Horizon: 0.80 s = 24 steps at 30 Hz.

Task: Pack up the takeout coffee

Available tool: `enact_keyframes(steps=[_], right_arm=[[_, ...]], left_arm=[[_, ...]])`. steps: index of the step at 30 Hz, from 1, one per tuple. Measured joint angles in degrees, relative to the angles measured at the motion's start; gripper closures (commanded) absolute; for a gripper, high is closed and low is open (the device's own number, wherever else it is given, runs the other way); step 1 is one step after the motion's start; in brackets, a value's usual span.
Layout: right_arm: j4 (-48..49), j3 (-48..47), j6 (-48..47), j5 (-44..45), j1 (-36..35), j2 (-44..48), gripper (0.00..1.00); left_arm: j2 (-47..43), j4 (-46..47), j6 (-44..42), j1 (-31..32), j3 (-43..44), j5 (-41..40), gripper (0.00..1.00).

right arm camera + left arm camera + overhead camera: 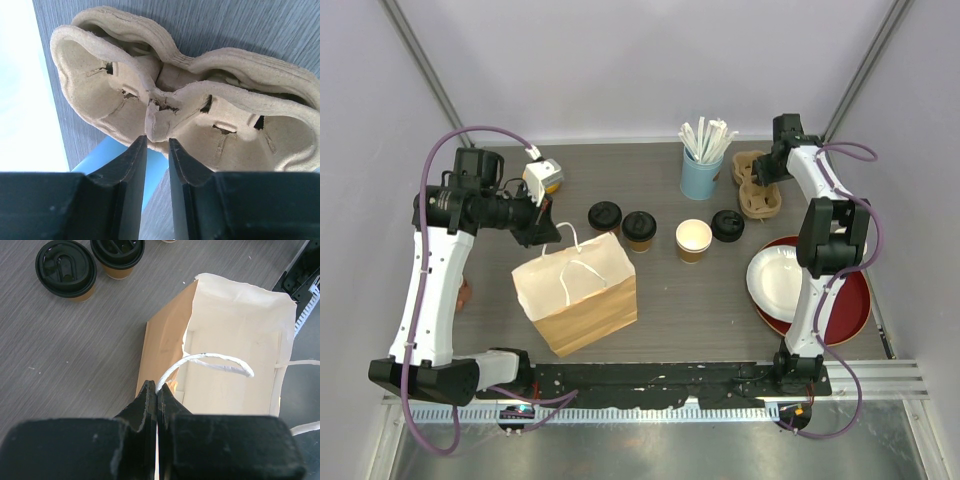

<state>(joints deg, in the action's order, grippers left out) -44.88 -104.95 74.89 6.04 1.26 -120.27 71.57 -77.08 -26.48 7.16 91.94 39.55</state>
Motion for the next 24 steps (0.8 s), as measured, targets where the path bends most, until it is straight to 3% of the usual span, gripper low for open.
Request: enact_keyframes(steps=[8,15,24], right_arm=[[-0.66,-0.72,-0.04,0.04,0.00,-0.17,0.64],[-1.07,-5.92,-0.85,0.00,0.00,-2.91,0.69],[-2.36,-6.19,-1.18,-0.15,0.11,-3.76,0.62]], left_arm=[[-0.09,0.00,-0.79,0.02,0.00,-0.07,1.00],[-0.35,0.00,-1.20,0.02,0.00,-0.46,1.00],[-0.68,0.00,-1.40,0.02,0.00,-0.61,1.00]])
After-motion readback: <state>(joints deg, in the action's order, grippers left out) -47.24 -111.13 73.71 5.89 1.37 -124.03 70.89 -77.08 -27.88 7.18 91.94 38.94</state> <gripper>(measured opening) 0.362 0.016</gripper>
